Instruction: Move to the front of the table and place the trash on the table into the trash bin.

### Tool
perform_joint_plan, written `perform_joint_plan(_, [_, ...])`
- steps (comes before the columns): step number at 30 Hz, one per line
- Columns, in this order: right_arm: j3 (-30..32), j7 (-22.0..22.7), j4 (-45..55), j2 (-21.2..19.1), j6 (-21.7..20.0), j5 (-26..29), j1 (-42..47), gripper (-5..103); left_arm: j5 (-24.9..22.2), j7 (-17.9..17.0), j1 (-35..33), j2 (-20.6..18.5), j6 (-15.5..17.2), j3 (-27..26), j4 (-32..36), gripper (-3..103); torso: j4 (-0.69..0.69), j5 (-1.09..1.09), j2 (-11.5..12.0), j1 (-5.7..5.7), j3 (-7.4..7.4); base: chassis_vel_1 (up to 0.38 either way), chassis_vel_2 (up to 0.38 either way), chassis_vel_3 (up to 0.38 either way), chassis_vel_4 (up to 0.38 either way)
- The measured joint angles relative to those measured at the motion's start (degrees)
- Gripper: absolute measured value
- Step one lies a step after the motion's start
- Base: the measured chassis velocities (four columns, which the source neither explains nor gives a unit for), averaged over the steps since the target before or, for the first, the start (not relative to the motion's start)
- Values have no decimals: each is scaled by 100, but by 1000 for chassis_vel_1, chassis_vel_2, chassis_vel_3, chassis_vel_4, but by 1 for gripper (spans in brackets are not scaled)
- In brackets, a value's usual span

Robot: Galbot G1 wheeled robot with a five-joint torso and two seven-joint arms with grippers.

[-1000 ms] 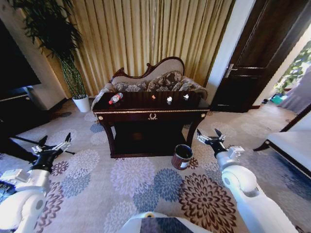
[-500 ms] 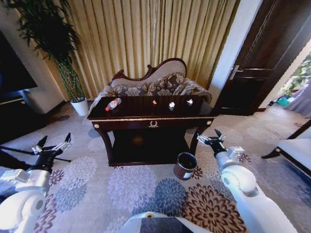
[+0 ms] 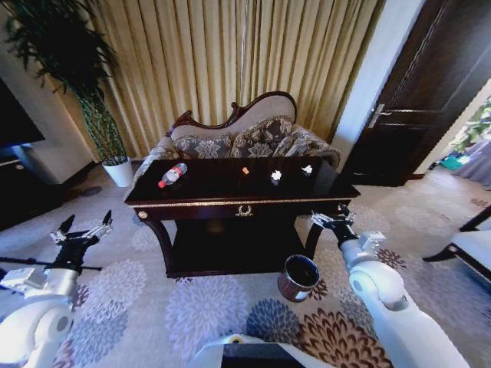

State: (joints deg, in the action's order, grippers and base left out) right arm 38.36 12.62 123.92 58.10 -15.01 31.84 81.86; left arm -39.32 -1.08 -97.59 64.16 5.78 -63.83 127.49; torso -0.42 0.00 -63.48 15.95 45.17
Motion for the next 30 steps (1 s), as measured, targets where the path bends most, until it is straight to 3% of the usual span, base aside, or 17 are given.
perform_joint_plan(22, [-146,154,-18,-21,0,-75,-83,100,5,14,-35,31,-16,-19,28,100,1,-1,0,0,0,-210,200,204,-195])
perform_joint_plan(30, [-386,201,-246,-239,-75,35,-514,100,-5,-12,-37,44,-16,-48,79,100,2,-1,2,7,2,-143,158,149,-149])
